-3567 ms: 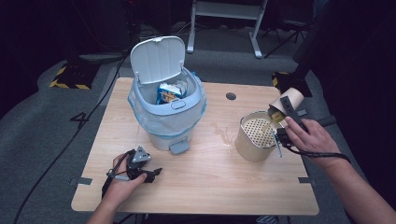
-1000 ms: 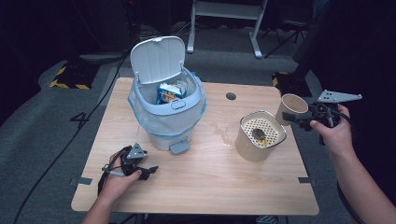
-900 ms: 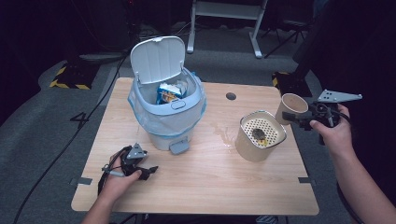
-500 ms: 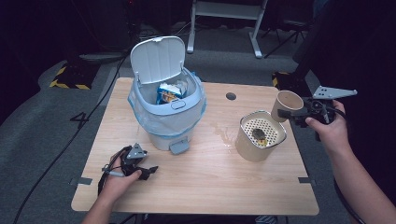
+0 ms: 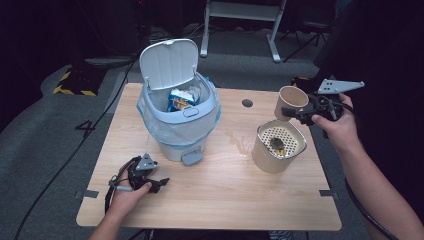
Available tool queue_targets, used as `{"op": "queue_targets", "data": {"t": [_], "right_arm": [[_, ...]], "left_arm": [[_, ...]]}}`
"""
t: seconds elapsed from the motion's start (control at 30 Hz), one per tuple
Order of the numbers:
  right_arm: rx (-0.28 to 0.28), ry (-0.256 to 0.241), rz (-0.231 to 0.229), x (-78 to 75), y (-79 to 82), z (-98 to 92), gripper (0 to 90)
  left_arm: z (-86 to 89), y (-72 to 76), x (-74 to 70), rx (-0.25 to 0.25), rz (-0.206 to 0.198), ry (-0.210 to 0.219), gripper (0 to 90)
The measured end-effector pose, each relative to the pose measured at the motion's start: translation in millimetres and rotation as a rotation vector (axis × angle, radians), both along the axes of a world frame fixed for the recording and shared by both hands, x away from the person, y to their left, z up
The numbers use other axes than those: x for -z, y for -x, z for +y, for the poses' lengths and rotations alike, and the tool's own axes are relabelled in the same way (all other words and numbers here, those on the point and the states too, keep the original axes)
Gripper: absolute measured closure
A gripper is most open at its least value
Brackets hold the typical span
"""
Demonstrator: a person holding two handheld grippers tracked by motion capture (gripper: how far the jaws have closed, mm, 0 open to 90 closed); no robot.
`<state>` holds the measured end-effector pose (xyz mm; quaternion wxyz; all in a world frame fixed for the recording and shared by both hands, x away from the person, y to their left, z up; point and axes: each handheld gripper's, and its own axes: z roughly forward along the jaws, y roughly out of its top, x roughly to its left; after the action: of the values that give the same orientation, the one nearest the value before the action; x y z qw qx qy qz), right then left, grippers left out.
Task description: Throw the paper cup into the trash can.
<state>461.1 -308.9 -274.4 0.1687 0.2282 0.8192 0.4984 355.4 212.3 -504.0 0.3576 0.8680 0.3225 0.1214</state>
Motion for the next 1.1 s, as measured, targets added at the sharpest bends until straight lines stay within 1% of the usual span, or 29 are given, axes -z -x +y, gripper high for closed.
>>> {"op": "queue_targets", "data": {"t": [0.13,0.3,0.37,0.6,0.8,0.93,1.1], "right_arm": [[-0.031,-0.001,-0.011,-6.9,-4.2,14.2,31.7],[-0.056,-0.002,-0.018,-15.5,-9.9,28.4,31.6],[-0.064,-0.002,-0.026,-20.1,-11.4,34.5,31.5],[-0.089,-0.016,-0.053,-33.4,-11.7,56.7,31.2],[-0.110,-0.017,-0.062,-39.1,-14.8,77.6,31.0],[-0.123,-0.038,-0.058,-41.1,-17.8,91.4,30.9],[-0.139,-0.046,-0.073,-44.2,-20.6,112.5,30.7]], "left_arm": [[0.0,-0.1,0.1,-0.001,0.000,0.001,22.0],[0.0,0.0,0.0,0.000,0.000,0.000,22.1],[-0.1,0.2,0.0,-0.001,-0.002,-0.001,22.1],[0.1,0.1,-0.1,0.000,0.000,0.000,22.1],[0.2,0.1,-0.1,0.000,0.001,0.000,22.1],[0.3,0.1,-0.1,0.001,0.000,-0.001,22.1],[0.4,-0.2,-0.1,-0.002,0.003,0.001,21.9]]}}
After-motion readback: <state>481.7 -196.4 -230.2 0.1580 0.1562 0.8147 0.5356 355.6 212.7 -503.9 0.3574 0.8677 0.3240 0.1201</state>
